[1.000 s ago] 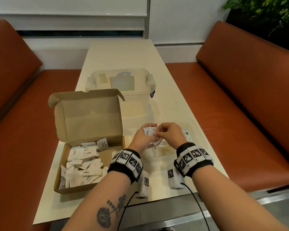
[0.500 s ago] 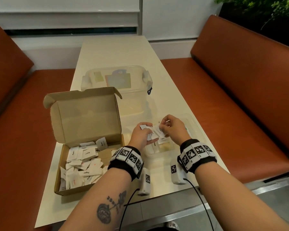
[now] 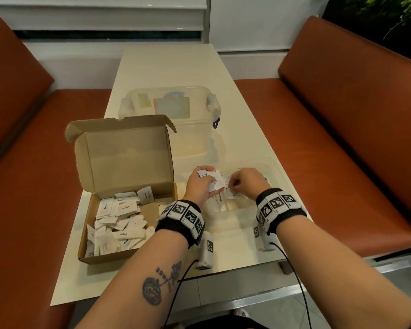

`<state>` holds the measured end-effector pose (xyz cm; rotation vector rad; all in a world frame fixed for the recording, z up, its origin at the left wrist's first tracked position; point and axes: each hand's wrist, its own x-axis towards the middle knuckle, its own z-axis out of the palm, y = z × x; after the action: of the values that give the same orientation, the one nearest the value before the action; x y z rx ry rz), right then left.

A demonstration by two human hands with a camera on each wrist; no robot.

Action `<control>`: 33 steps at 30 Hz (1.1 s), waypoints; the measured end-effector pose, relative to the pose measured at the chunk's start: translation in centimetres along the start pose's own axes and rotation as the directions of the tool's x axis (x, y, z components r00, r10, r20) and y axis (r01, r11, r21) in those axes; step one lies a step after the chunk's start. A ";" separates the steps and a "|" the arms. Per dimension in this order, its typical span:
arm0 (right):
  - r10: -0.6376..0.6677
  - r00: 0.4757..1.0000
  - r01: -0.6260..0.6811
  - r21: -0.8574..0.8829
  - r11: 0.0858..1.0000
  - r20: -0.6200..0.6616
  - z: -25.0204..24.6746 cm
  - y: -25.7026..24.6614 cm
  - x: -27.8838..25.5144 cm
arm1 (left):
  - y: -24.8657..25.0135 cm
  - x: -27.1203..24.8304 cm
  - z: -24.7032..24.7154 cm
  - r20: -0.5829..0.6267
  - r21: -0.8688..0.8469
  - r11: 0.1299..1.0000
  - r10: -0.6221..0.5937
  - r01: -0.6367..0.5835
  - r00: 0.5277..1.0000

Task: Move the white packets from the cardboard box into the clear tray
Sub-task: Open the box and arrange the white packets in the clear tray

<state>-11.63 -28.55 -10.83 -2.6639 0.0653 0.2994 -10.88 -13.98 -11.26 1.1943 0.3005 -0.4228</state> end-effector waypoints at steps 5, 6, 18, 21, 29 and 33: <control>-0.039 0.999 0.038 -0.103 0.994 -0.007 0.3 0.1 0.7 | -0.1 0.0 0.1 -0.013 0.016 1.000 0.000 0.000 1.000; -0.041 0.999 0.038 -0.129 0.991 -0.025 0.5 0.2 0.8 | -0.1 0.0 0.1 -0.011 0.019 1.000 0.002 -0.002 1.000; -0.065 0.989 0.041 -0.177 0.983 -0.133 2.1 1.9 -0.5 | -0.3 -0.1 -0.1 -0.007 0.074 0.997 0.028 -0.028 1.000; -0.071 0.990 0.040 -0.233 0.972 -0.125 2.1 1.5 -0.6 | -0.4 -0.1 0.0 -0.007 0.092 0.995 0.030 -0.029 1.000; -0.056 0.993 0.029 -0.247 0.968 -0.104 2.5 0.9 -0.3 | -0.3 -0.1 0.0 -0.005 0.115 0.993 0.020 -0.019 1.000; -0.052 0.991 0.026 -0.204 0.979 -0.123 2.5 1.0 -0.3 | -0.2 0.0 0.0 0.000 0.110 0.994 0.012 -0.011 1.000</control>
<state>-12.52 -28.34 -13.35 -2.8805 0.0235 0.1282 -10.97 -14.07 -11.38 1.3036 0.2737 -0.4334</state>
